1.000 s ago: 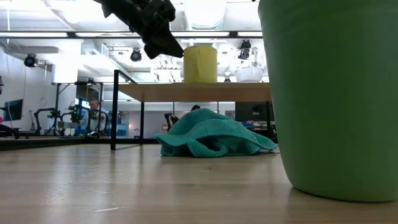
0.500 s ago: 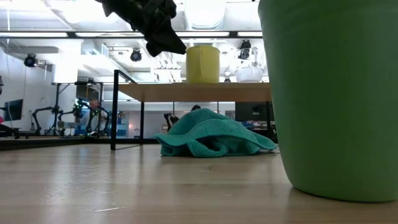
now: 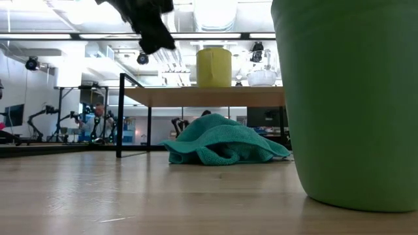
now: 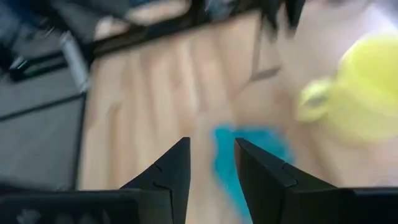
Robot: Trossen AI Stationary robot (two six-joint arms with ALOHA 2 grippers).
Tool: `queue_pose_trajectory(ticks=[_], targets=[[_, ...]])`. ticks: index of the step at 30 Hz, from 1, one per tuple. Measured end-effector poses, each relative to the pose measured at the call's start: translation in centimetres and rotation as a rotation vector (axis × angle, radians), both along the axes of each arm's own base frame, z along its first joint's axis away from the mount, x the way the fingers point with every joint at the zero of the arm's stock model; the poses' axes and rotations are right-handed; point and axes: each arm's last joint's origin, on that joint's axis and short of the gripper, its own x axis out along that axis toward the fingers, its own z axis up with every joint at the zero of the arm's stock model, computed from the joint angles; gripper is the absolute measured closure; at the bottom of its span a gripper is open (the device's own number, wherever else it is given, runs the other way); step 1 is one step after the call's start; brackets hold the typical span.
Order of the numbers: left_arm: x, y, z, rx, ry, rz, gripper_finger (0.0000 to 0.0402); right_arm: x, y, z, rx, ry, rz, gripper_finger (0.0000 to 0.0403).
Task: Stack small to large cups/mugs on shelf
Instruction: Put the green cup on the shelf
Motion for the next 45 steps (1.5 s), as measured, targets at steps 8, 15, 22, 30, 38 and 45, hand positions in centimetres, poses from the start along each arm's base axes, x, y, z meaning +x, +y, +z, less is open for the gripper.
queue_pose_trajectory(ticks=[8,15,22,30,38,45], targets=[[-3.5,-2.9,3.5,-0.112,-0.144,-0.033,0.0327,-1.3,3.1,-1.7,0.193,0.232,0.112,0.0284],[-7.1,-4.7,6.1,-0.116,-0.274,-0.030,0.0327,0.0,4.9,-3.5,0.256,0.322,0.130,0.0284],[-8.9,-5.1,7.1,-0.092,-0.335,-0.025,0.0327,2.3,5.7,-6.5,0.243,0.416,0.116,0.0284],[-9.3,-5.1,7.3,-0.085,-0.347,-0.029,0.0327,4.6,7.0,-10.8,0.348,0.601,0.125,0.0272],[-9.2,-5.1,7.1,-0.061,-0.338,-0.043,0.0327,5.4,9.5,-13.8,0.439,0.741,0.207,0.0258],[-9.1,-5.1,7.0,-0.062,-0.336,-0.044,0.0327,5.6,9.8,-14.3,0.411,0.742,0.197,0.0260]])
